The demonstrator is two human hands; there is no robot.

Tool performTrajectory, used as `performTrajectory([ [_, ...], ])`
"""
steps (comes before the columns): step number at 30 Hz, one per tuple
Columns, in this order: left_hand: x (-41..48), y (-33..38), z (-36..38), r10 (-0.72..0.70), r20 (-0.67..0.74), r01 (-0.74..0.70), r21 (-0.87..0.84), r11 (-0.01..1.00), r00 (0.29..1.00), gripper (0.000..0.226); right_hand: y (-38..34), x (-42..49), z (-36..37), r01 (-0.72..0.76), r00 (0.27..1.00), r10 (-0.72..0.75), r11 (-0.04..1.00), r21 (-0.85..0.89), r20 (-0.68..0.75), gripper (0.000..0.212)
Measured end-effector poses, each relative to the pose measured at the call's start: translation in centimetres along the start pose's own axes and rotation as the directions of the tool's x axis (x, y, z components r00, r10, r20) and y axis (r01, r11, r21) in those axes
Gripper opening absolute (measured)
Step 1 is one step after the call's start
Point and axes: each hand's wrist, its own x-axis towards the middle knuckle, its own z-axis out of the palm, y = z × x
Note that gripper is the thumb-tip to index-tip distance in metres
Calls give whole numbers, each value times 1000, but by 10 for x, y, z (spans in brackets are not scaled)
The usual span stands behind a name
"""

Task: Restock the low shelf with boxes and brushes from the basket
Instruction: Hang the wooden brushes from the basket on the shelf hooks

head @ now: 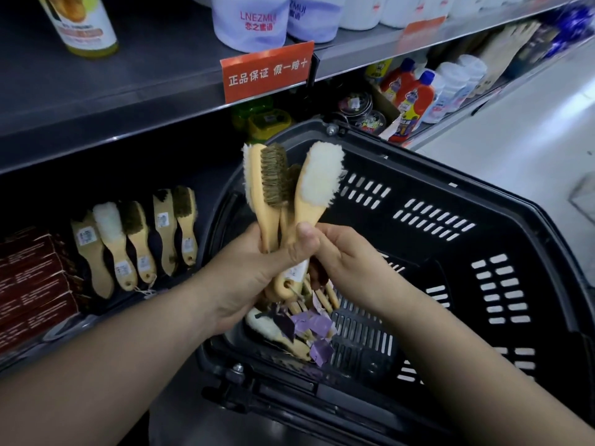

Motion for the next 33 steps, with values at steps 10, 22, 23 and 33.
performTrajectory([
  [10, 0, 18, -19, 64, -202, -30, 168, 985, 977, 29, 130, 66, 11, -320, 929, 364, 881, -349, 66, 30],
  [22, -1, 21, -26, 1, -213, 24, 116, 993, 977, 27, 198, 79, 57, -429, 818, 574, 656, -621, 43, 39],
  [23, -1, 21, -26, -5, -207, 29, 113, 993, 978, 26, 186, 76, 48, -488, 819, 573, 711, -506, 15, 35],
  [33, -13, 27, -20, -22, -239, 27, 16, 1000, 971, 20, 0, 7, -2, -155, 965, 263, 579, 800, -3, 18],
])
